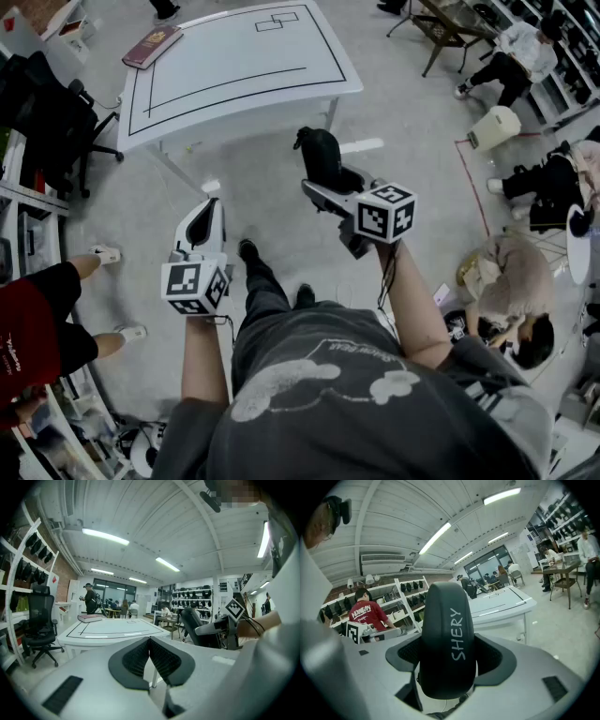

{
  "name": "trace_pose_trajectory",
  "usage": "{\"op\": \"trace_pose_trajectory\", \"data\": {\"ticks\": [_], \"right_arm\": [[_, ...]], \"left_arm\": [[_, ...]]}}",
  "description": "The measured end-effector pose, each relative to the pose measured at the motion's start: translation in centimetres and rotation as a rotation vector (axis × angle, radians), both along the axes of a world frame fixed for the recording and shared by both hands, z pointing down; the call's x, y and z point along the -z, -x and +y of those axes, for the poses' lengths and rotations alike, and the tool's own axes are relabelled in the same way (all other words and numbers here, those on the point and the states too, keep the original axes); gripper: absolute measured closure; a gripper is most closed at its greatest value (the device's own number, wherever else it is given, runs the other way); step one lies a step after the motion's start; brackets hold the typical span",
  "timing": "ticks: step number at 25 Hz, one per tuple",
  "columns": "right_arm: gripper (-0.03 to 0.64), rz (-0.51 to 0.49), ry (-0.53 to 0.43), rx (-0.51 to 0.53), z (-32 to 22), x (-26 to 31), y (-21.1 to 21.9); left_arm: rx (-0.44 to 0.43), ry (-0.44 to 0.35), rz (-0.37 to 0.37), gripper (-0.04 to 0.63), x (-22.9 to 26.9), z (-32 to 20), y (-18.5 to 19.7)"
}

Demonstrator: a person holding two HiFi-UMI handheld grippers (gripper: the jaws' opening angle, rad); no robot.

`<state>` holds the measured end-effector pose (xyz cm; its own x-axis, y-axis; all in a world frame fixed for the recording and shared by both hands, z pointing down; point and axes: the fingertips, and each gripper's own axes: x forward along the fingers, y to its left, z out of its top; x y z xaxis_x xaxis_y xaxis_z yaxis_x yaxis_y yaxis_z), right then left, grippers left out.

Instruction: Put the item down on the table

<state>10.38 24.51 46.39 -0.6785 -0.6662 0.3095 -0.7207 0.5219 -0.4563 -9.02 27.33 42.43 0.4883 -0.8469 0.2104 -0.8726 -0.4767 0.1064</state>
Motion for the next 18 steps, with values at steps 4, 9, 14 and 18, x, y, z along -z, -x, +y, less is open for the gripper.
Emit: {"op": "trace_pose_trajectory", "data": {"ticks": [4,9,14,18], "right_arm": [[0.290,-0.001,-0.002,0.015,1.1,0.3,0.5],[0.290,0.000,-0.001,0.035,1.5,0.4,0.9],[0.290,0.020,-0.001,0.022,0.2,-0.2,1.2],[0.288,0.012,0.001,-0.005,-2.2,0.0,1.1]], "left_arm": [[0.005,0.000,0.000,0.592,0.1,0.9,0.4],[0.013,-0.007,0.005,0.592,0.2,1.4,0.7],[0.020,-0.006,0.011,0.592,-0.2,0.7,1.6],[0.021,0.000,0.011,0.592,-0.3,-1.5,2.3]]}}
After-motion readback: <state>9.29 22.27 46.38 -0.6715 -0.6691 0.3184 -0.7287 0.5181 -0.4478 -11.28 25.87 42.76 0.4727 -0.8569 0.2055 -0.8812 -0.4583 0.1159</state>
